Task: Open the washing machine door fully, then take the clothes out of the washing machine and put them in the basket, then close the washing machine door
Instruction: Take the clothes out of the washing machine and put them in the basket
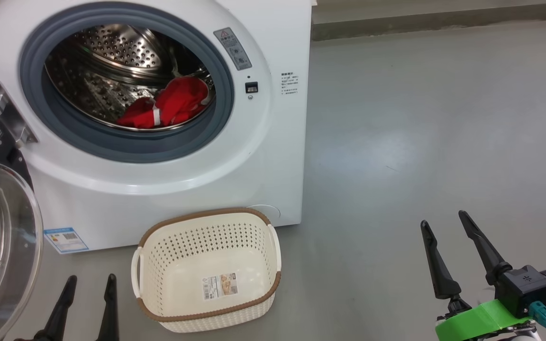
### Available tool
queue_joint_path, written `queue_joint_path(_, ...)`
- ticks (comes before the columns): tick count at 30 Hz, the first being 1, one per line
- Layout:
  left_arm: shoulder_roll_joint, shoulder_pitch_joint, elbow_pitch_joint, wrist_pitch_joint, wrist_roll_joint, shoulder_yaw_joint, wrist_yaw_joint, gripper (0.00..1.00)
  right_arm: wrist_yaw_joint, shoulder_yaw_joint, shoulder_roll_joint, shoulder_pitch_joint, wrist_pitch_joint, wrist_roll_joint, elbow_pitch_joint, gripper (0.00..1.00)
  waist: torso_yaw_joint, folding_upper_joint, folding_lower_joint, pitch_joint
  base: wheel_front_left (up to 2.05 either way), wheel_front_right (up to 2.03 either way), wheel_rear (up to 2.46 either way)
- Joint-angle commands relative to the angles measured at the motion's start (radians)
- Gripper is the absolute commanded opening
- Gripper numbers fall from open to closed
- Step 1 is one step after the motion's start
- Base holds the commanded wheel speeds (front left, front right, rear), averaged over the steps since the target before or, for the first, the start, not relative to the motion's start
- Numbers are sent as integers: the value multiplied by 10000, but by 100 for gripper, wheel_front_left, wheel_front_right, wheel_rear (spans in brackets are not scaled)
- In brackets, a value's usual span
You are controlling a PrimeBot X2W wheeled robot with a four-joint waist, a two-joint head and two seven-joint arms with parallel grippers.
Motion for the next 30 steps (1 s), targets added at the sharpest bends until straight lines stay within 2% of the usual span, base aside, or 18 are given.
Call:
queue_joint_path(1,61,-244,-270,-120,29,416,89,100,35,283,-54,-247,-64,1,-206,100,14,0,0,-8,119,-119,0)
queue_joint_path(16,-428,-369,-750,-120,-541,935,-101,100,35,593,-49,-436,-65,88,-10,100,68,0,0,57,156,-156,0)
queue_joint_path(20,-476,-366,-643,-120,-335,951,4,100,35,607,-49,-470,-65,98,24,100,50,0,0,36,69,-69,0)
queue_joint_path(30,-554,-425,-575,-120,-220,948,-74,100,35,595,-45,-475,-65,98,-17,100,34,0,0,22,6,-6,0)
